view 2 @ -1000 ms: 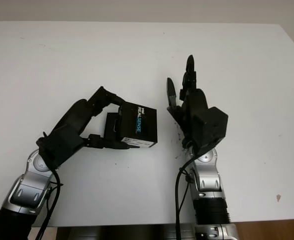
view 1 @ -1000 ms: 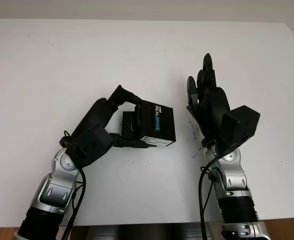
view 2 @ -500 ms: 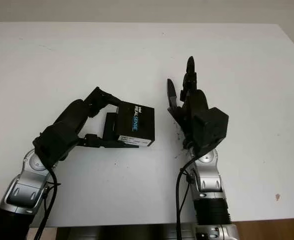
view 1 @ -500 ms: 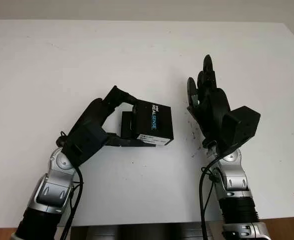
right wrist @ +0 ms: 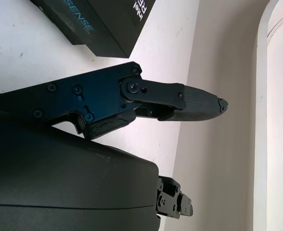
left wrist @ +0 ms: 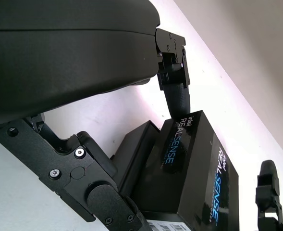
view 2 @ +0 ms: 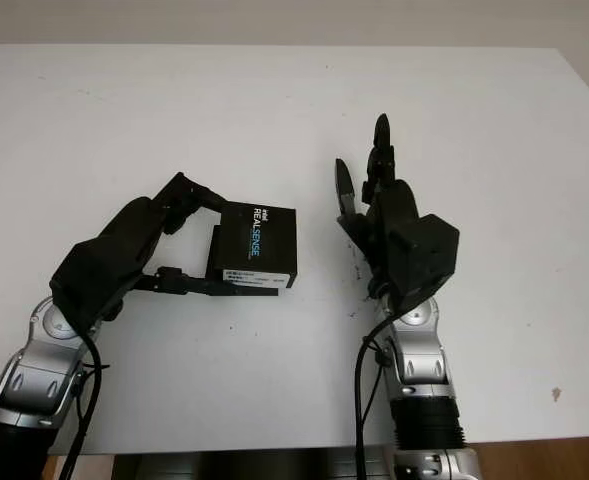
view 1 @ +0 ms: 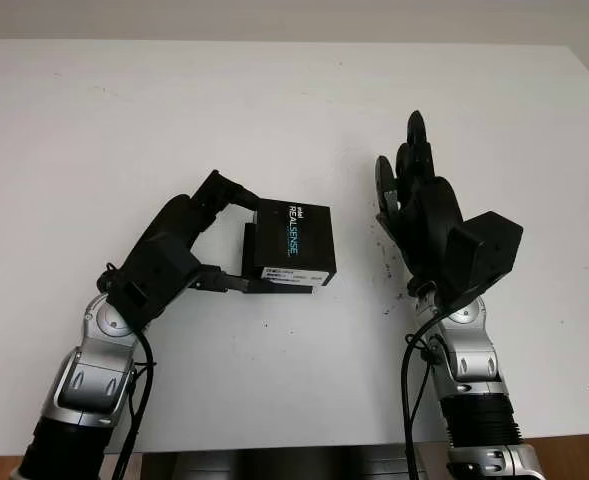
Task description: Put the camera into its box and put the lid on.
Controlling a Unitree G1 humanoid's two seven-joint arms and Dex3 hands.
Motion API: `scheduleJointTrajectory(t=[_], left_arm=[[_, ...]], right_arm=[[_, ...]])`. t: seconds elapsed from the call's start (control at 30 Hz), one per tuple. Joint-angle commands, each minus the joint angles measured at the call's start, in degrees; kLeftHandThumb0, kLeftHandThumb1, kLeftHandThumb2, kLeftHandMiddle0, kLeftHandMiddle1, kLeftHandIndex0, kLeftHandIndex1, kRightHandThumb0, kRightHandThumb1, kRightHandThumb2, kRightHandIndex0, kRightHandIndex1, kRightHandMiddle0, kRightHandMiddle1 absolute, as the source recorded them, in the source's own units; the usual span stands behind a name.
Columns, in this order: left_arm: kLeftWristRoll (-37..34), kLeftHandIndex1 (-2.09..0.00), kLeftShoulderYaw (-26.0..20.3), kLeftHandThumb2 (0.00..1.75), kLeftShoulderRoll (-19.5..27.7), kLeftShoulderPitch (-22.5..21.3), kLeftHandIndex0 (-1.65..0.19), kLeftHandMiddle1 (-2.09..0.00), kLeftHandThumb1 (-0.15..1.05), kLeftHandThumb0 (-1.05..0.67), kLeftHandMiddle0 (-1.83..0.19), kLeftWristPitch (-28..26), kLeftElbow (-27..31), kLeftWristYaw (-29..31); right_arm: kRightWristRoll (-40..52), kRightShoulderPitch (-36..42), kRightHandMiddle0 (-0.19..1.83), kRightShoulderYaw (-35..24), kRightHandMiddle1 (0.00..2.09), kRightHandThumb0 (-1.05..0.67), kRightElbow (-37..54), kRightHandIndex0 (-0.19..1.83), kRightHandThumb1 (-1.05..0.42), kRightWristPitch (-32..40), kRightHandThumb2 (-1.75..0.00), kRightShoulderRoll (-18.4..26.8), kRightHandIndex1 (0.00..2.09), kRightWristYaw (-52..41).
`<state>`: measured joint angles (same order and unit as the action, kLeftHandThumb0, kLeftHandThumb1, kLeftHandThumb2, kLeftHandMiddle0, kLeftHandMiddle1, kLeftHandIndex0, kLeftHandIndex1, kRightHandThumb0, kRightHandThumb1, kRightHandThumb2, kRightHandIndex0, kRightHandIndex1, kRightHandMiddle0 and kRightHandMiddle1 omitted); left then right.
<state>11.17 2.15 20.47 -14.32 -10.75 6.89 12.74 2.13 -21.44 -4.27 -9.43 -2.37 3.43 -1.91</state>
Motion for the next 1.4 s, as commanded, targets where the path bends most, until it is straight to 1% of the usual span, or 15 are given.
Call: scheduleJointTrajectory(t=[0.0, 0.27, 0.53, 0.83, 1.13, 1.27, 1.37], left_arm=[[0.43, -1.72, -1.7, 0.07, 1.08, 0.88, -0.08, -0.05, 1.05, -0.39, -0.17, 0.15, -0.06, -0.99], [1.25, -1.69, -2.6, 0.06, 1.68, 1.75, -0.11, -0.06, 1.04, -0.41, -0.18, 0.99, -0.88, -1.74], [1.46, -1.65, -2.91, 0.05, 1.83, 2.01, -0.13, -0.06, 1.04, -0.39, -0.19, 0.99, -1.21, -2.07], [1.8, -1.63, -2.78, 0.05, 1.7, 1.77, -0.14, -0.06, 1.04, -0.39, -0.19, 1.07, -1.91, -2.26], [1.89, -1.68, -2.54, 0.05, 1.55, 1.75, -0.14, -0.05, 1.04, -0.4, -0.19, 0.52, -1.7, -2.21], [1.92, -1.69, -2.4, 0.05, 2.02, 1.57, -0.13, -0.05, 1.04, -0.4, -0.18, 0.41, -1.81, -1.55], [1.56, -1.69, -2.43, 0.06, 3.31, 0.96, -0.12, -0.05, 1.04, -0.41, -0.17, 0.53, -2.45, 0.2]], right_arm=[[0.21, 0.29, -0.17, -0.24, 0.05, -0.73, 0.59, -0.19, -1.05, 0.37, -0.5, 0.52, 0.03, -0.15], [-0.05, 0.18, -0.18, -0.39, 0.05, -0.73, 0.18, -0.19, -1.05, -0.13, -0.51, 0.67, 0.03, -0.46], [0.5, 0.23, -0.18, -0.67, 0.05, -0.74, 0.65, -0.19, -1.05, 0.9, -0.49, 0.41, 0.02, -0.62], [0.56, 0.4, -0.18, -0.51, 0.05, -0.73, 0.58, -0.19, -1.05, 0.46, -0.49, 0.47, 0.02, -0.59], [1.4, 0.58, -0.19, -0.66, 0.05, -0.73, 1.14, -0.19, -1.05, 1.32, -0.49, 0.42, 0.0, -1.16], [1.13, 0.57, -0.19, -0.58, 0.05, -0.73, 0.93, -0.19, -1.05, 1.1, -0.49, 0.53, 0.0, -1.12], [0.93, 0.53, -0.18, -0.56, 0.05, -0.73, 0.93, -0.19, -1.05, 1.19, -0.49, 0.46, 0.0, -0.88]])
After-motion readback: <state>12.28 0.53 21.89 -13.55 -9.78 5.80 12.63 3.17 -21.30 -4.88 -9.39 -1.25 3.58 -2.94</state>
